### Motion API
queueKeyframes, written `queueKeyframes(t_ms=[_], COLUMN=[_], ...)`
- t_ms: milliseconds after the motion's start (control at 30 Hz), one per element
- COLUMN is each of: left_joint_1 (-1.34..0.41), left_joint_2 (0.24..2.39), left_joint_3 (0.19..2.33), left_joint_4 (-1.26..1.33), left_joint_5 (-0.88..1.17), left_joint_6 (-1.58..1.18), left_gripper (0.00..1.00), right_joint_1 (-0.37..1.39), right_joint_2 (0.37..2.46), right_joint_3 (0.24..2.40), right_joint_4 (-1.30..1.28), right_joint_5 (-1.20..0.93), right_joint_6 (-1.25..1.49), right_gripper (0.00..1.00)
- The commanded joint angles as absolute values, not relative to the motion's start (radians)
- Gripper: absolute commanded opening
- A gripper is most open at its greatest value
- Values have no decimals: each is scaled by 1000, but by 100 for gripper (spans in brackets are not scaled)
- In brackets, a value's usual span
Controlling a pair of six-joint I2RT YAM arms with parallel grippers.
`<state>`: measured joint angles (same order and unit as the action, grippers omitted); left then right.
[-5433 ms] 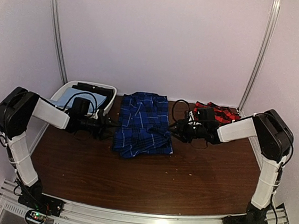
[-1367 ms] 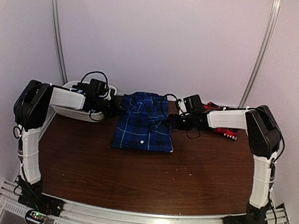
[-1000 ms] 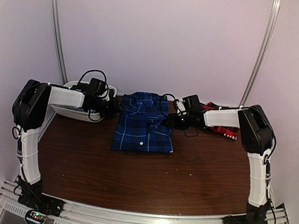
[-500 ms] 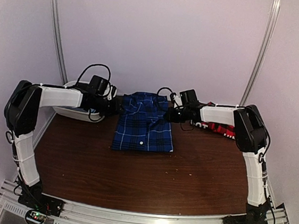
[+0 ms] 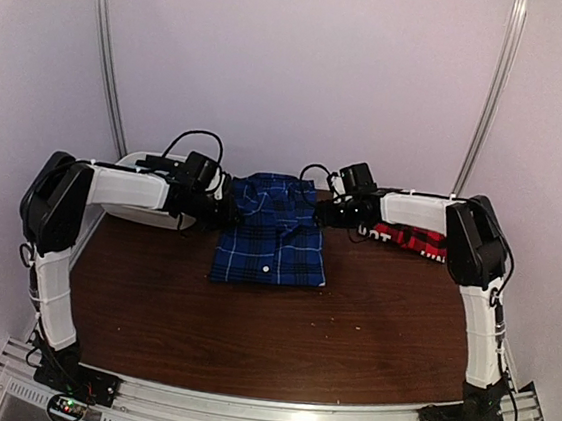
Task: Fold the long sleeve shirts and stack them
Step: Adjust the 2/3-rectangle-folded shirt at the center of the board.
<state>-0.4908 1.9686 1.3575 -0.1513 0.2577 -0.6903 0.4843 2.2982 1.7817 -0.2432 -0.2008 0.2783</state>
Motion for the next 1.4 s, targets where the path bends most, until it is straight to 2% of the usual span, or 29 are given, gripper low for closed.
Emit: queueKeyframes(t_ms=[0, 133, 367, 533, 833, 1033, 1167, 1367], left_joint_1=[-488, -488, -456, -450, -449, -451, -457, -475], left_joint_2=[2026, 2104, 2225, 2257, 2177, 2100, 2041, 1982], left_joint_3=[1418, 1489, 1643, 1696, 1722, 1696, 1641, 1542], left_joint_4=[-111, -120, -205, -235, -268, -287, -281, -244], left_joint_5=[254, 261, 191, 190, 172, 171, 177, 220], left_joint_6=[-693, -693, -694, -677, -646, -637, -641, -654], left_gripper=[29, 27, 24, 24, 25, 26, 27, 28], right_joint_1=[480, 497, 564, 604, 626, 623, 610, 593], right_joint_2=[2109, 2016, 1946, 2014, 2230, 2361, 2464, 2571], right_joint_3=[1723, 1616, 1484, 1502, 1673, 1865, 2015, 2088], right_joint_4=[-273, -249, -198, -176, -151, -193, -224, -212], right_joint_5=[-95, -136, -234, -334, -485, -486, -484, -497], right_joint_6=[242, 257, 271, 293, 355, 372, 409, 453], right_gripper=[65, 64, 49, 40, 30, 31, 37, 39])
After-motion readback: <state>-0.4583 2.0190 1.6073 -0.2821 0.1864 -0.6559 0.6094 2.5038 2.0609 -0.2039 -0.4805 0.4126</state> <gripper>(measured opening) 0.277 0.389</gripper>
